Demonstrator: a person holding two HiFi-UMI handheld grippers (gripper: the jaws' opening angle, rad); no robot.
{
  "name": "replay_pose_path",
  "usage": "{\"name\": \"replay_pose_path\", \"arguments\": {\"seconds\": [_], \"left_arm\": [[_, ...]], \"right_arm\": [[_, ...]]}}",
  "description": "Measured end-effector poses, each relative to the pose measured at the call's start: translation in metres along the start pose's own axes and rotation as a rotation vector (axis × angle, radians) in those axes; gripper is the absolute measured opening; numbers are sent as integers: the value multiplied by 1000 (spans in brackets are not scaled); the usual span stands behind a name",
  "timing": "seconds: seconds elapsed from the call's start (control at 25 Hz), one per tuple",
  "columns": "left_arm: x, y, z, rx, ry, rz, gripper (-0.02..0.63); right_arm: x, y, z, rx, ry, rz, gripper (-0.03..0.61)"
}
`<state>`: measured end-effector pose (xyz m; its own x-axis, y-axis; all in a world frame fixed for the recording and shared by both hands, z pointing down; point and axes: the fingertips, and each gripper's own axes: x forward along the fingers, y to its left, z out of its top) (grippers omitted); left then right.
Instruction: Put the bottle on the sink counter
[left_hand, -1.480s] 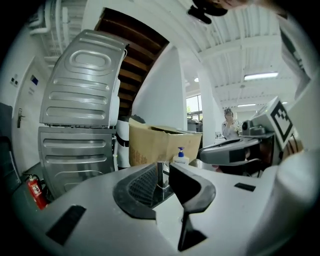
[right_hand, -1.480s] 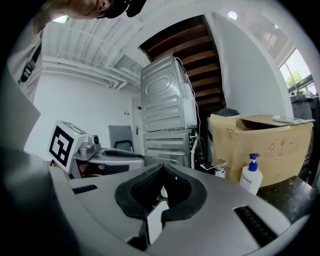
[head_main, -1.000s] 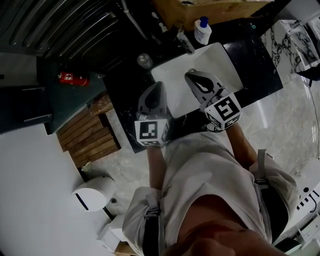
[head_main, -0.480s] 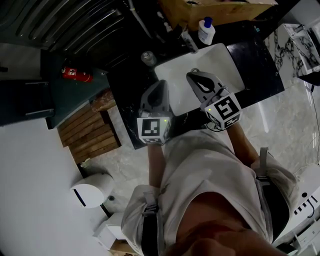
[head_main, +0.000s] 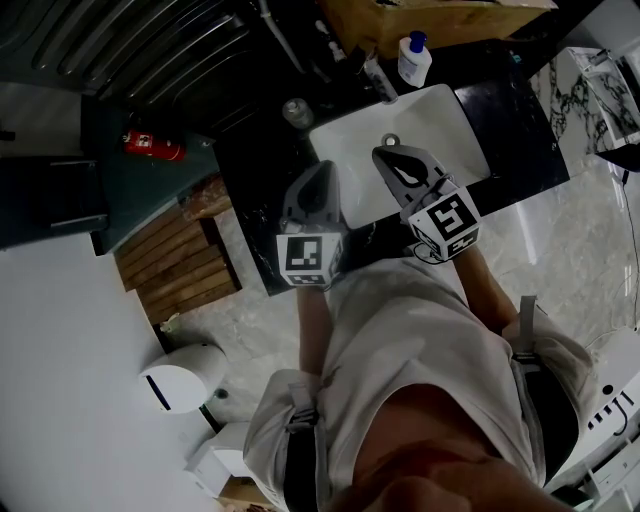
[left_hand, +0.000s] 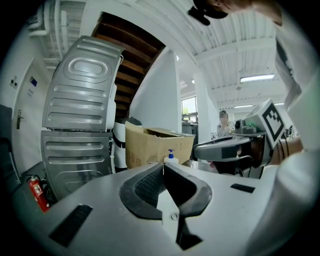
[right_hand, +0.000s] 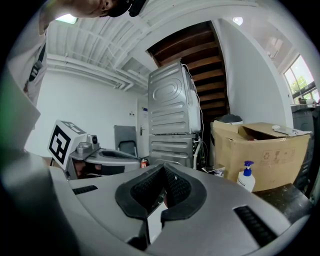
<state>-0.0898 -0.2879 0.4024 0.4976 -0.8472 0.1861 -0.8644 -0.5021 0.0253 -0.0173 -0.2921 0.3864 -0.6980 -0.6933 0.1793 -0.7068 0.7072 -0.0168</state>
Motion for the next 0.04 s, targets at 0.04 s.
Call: {"name": "replay_pose_path", "arguments": {"seconds": [0.04], "left_arm": [[0, 0, -1, 1, 2, 1, 6]], "right_arm": [[0, 0, 0, 0, 1, 0, -3]]}}
